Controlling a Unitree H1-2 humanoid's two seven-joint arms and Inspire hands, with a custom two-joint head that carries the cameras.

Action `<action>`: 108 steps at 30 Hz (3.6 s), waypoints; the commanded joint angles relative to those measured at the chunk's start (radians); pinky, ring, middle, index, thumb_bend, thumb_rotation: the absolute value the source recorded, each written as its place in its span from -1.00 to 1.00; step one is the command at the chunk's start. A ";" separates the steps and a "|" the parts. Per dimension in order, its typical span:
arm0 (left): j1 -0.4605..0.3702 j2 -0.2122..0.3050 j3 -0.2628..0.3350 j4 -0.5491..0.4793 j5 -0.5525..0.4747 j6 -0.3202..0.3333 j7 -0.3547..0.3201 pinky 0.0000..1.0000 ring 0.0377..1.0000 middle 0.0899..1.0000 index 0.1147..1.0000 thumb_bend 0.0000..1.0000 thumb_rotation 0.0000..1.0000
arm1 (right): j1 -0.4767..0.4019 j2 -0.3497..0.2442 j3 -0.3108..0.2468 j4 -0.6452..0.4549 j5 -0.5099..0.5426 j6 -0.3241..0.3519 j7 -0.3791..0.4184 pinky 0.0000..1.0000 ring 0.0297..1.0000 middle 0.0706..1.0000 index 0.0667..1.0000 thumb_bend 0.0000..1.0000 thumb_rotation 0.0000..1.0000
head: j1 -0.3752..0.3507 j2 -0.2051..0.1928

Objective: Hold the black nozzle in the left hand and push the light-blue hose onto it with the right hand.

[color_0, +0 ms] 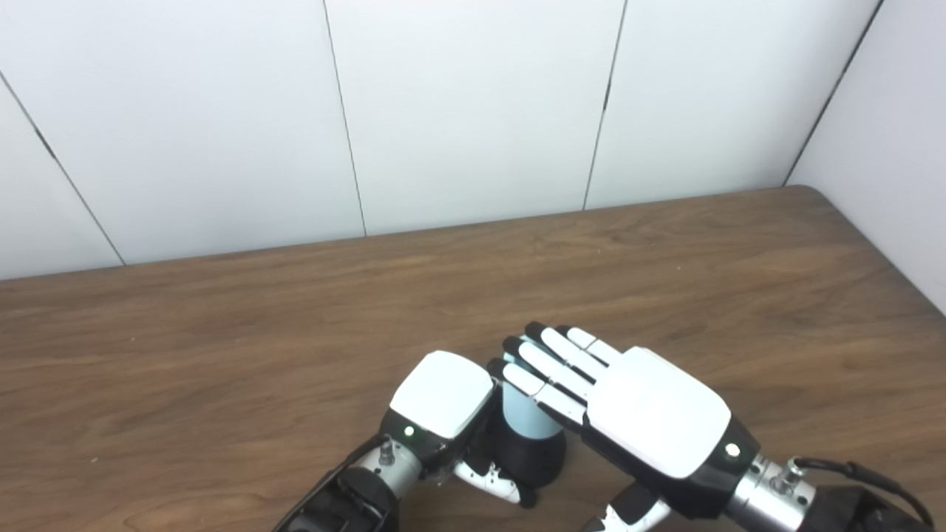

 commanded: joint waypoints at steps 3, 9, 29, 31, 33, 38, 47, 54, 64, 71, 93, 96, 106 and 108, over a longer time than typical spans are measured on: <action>0.074 0.098 -0.034 0.150 0.086 0.034 -0.202 -0.10 -0.22 -0.26 -0.07 0.03 -1.00 | 0.035 -0.014 0.010 0.025 -0.015 -0.006 0.046 0.87 0.97 0.99 0.89 0.79 0.81 | 0.001 -0.001; 0.073 0.095 -0.034 0.152 0.084 0.035 -0.201 -0.12 -0.24 -0.28 -0.07 0.03 -1.00 | 0.028 -0.020 0.012 0.021 -0.009 -0.010 0.040 0.84 0.95 0.98 0.86 0.80 0.80 | 0.002 -0.002; 0.074 0.093 -0.034 0.146 0.084 0.038 -0.208 -0.09 -0.21 -0.27 -0.06 0.03 -1.00 | 0.049 -0.019 0.049 0.042 -0.010 0.007 0.068 0.75 0.90 0.93 0.79 0.83 0.81 | 0.005 0.001; 0.073 0.097 -0.038 0.148 0.091 0.032 -0.199 -0.09 -0.22 -0.27 -0.06 0.03 -1.00 | 0.055 -0.020 0.054 0.046 -0.017 0.004 0.063 0.76 0.90 0.93 0.80 0.83 0.83 | 0.005 0.001; 0.074 0.097 -0.037 0.147 0.090 0.033 -0.201 -0.11 -0.24 -0.27 -0.05 0.03 -1.00 | 0.060 -0.020 0.059 0.050 -0.026 -0.001 0.059 0.76 0.91 0.94 0.82 0.84 0.84 | 0.005 0.001; 0.075 0.096 -0.034 0.152 0.087 0.036 -0.196 -0.18 -0.29 -0.29 -0.06 0.03 -1.00 | 0.068 -0.015 0.070 0.055 -0.048 -0.007 0.055 0.73 0.92 0.96 0.84 0.82 0.84 | 0.007 0.001; 0.075 0.102 -0.033 0.143 0.090 0.034 -0.205 -0.12 -0.24 -0.27 -0.06 0.03 -1.00 | 0.100 0.009 0.083 0.075 -0.085 -0.009 0.009 0.81 1.00 1.00 0.95 0.68 0.83 | 0.007 0.001; 0.075 0.107 -0.031 0.143 0.087 0.030 -0.193 -0.16 -0.28 -0.28 -0.07 0.03 -1.00 | 0.126 0.026 0.097 0.100 -0.108 -0.011 -0.031 0.81 1.00 1.00 0.97 0.67 0.84 | 0.008 0.001; 0.070 0.098 -0.033 0.156 0.083 0.034 -0.199 -0.11 -0.24 -0.27 -0.06 0.03 -1.00 | 0.104 0.035 0.085 0.096 -0.055 -0.018 -0.165 0.84 1.00 1.00 0.91 0.72 0.80 | 0.005 -0.006; 0.070 0.089 -0.029 0.164 0.076 0.039 -0.183 -0.06 -0.21 -0.26 -0.08 0.04 -1.00 | 0.028 0.050 0.051 0.083 -0.013 -0.014 -0.268 0.99 1.00 1.00 1.00 0.82 0.94 | 0.007 -0.010; 0.059 0.115 0.008 0.180 0.058 0.051 -0.181 -0.39 -0.43 -0.17 -0.15 0.05 -1.00 | 0.069 0.077 -0.006 0.177 0.036 -0.100 -0.549 0.99 1.00 1.00 1.00 0.79 0.90 | 0.008 -0.011; 0.054 0.120 0.025 0.179 0.054 0.065 -0.194 -0.35 -0.36 -0.21 -0.12 0.04 -1.00 | 0.080 0.094 -0.020 0.205 0.055 -0.130 -0.638 0.89 0.95 0.96 0.92 0.72 0.80 | 0.008 -0.013; 0.053 0.163 0.085 0.129 0.047 0.101 -0.253 -0.46 -0.38 -0.15 -0.14 0.04 -1.00 | 0.040 0.221 -0.116 0.320 0.349 -0.162 -0.895 0.71 0.90 0.95 0.94 0.42 0.80 | 0.015 -0.019; 0.069 0.173 0.115 0.101 0.032 0.107 -0.238 -0.67 -0.57 -0.16 -0.15 0.04 -1.00 | 0.029 0.264 -0.143 0.322 0.411 -0.104 -0.904 0.59 0.79 0.83 0.78 0.26 0.74 | 0.018 -0.020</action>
